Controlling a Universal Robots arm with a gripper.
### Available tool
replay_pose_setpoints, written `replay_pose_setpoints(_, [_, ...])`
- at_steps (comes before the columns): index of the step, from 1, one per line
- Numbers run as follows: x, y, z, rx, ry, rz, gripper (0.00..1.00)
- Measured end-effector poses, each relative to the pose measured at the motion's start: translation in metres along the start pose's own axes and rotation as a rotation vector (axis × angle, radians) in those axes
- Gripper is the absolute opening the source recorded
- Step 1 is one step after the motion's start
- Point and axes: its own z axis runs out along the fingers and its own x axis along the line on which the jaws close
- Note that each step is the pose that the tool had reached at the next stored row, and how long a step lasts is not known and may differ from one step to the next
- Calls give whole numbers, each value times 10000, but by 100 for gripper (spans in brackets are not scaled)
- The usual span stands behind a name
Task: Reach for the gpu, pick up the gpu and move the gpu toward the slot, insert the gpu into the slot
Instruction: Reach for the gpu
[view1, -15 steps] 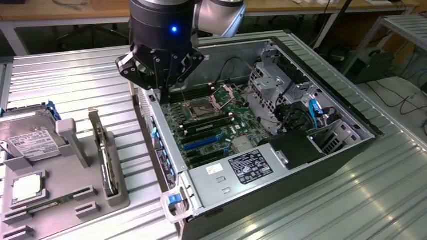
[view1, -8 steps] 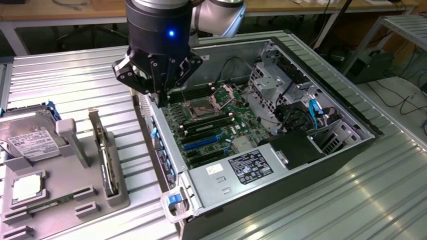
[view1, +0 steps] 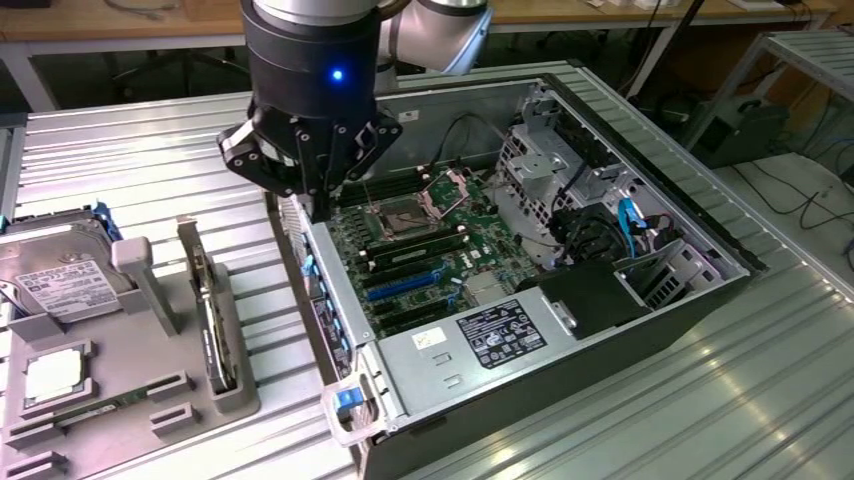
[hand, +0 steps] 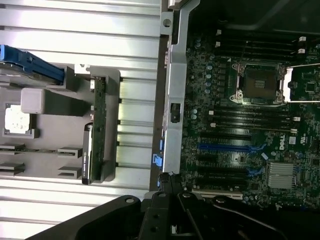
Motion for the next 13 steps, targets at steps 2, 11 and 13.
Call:
replay_pose_setpoints(2, [17,-15,0,-1,1,1,10])
replay_pose_setpoints(11, [99,-91,0,0,7,2,10])
replay_pose_setpoints(13, [118,-109,0,-1,8,1,10])
